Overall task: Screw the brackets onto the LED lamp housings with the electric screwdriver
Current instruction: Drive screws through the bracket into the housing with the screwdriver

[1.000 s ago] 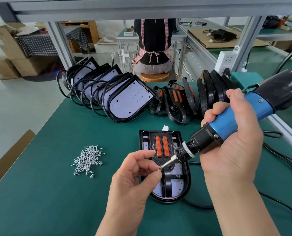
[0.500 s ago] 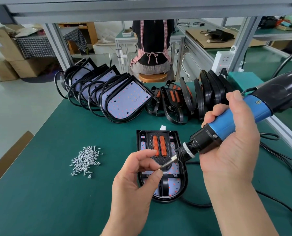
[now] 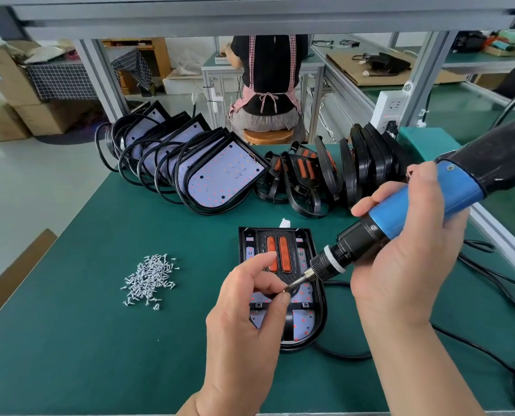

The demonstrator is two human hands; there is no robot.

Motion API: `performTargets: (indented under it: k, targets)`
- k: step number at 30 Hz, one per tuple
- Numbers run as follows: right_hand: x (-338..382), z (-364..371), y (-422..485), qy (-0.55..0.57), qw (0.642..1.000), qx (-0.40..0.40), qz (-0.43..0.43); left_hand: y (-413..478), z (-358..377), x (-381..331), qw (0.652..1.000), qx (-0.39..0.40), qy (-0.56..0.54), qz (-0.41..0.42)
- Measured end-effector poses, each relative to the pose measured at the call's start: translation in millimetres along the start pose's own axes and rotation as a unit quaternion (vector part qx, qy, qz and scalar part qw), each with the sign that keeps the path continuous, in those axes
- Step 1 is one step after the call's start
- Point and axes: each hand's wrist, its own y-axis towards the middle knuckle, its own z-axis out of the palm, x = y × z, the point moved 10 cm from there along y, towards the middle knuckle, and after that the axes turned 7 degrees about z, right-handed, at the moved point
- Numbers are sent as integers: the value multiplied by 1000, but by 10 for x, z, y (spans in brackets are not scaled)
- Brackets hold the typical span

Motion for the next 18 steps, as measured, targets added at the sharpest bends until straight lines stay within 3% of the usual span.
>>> performTargets:
  k: [5, 8, 11, 14, 18]
  targets:
    - [31, 30, 42, -23, 999, 24, -41, 29, 105, 12, 997, 51, 58, 0]
    - [32, 32, 136, -49, 995, 55, -63, 93, -42, 114, 998, 23, 53, -1]
    - [25, 4, 240, -77, 991, 66, -82, 162, -201, 554, 992, -12, 53, -116]
    - [-67, 3, 283, -98, 988, 88, -82, 167, -86, 1001, 957, 76, 62, -272]
    - [-227, 57, 262, -132, 981, 120, -76, 164, 196, 1160, 918, 192, -7, -347]
